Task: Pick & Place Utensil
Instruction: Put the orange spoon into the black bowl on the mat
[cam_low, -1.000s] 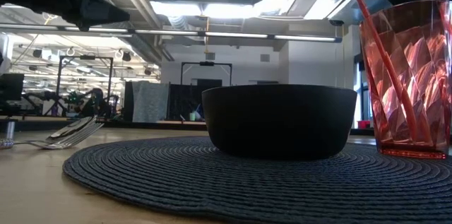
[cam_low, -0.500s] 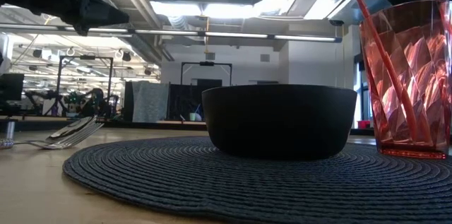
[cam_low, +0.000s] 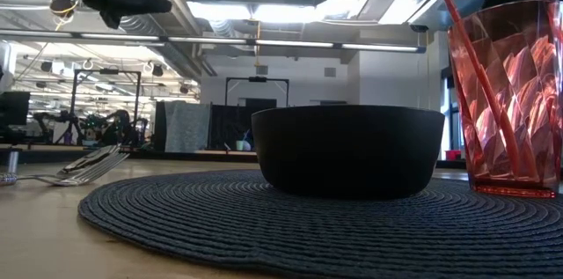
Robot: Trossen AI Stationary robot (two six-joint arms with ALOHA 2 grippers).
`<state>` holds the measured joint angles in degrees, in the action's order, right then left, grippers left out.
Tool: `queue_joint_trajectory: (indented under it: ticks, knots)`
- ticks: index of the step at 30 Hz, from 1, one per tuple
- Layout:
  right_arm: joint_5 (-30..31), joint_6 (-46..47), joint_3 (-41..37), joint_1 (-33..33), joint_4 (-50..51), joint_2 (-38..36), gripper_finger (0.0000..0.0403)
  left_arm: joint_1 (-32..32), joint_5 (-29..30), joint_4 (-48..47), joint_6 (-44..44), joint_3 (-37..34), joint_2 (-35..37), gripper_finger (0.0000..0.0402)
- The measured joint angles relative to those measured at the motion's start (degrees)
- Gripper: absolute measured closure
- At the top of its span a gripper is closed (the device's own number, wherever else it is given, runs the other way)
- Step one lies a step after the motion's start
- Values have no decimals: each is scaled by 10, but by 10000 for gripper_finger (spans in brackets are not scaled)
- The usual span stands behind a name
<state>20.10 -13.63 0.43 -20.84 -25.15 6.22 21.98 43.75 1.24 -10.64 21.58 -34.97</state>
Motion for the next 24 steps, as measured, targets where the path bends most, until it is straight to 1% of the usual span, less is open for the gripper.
queue_joint_trajectory:
  ticks: [2,4,6,8,10,14,16,20,24]
  knots:
    - [-1,-26,0,0,-26,0,386,1,0,-72,-57,25,-18,399]
    - [-1,-54,0,0,-49,0,386,1,-6,-165,-142,49,-40,400]
    - [-1,-74,0,0,-54,0,386,1,-22,-252,-238,71,-72,401]
    - [-1,-89,0,0,-45,0,386,1,-47,-300,-324,82,-108,400]
    - [0,-93,0,0,-35,0,386,1,-80,-309,-380,89,-150,399]
    - [-1,-86,0,0,-20,0,386,8,-160,-312,-465,104,-246,399]
    - [-1,-82,0,0,-28,0,386,26,-186,-316,-479,118,-298,399]
    - [-2,-76,0,0,-59,0,386,81,-203,-324,-517,164,-394,399]
    - [-2,-51,0,0,-63,0,386,128,-231,-402,-584,230,-467,398]
